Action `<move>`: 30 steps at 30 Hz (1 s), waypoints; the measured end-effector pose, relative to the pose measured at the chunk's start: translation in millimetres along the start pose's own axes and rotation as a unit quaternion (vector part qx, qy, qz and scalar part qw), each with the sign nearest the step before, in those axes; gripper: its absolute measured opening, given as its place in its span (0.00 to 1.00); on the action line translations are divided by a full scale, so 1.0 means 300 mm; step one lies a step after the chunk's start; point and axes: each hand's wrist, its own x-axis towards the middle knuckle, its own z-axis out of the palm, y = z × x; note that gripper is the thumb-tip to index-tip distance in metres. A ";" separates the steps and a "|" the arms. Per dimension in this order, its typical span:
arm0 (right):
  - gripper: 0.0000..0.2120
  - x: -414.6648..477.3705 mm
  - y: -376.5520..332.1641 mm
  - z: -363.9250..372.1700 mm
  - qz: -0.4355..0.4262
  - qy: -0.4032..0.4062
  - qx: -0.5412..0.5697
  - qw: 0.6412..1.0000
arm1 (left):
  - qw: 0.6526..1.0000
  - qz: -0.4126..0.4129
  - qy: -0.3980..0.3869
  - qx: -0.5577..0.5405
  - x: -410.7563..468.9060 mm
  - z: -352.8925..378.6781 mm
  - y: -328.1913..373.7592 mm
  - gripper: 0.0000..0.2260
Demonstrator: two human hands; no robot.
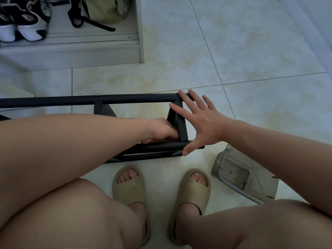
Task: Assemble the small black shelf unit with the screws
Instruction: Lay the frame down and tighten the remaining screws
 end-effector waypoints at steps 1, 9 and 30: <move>0.67 0.000 0.000 0.000 0.000 0.000 0.002 1.000 | 1.000 -0.001 0.001 0.001 -0.002 0.002 0.001 0.03; 0.67 -0.004 -0.001 -0.001 0.003 -0.003 0.010 1.000 | 0.997 -0.046 -0.040 -0.042 -0.017 0.003 0.012 0.12; 0.67 -0.007 -0.007 -0.010 0.009 -0.009 0.019 1.000 | 0.998 -0.027 -0.051 -0.031 -0.006 -0.005 0.005 0.09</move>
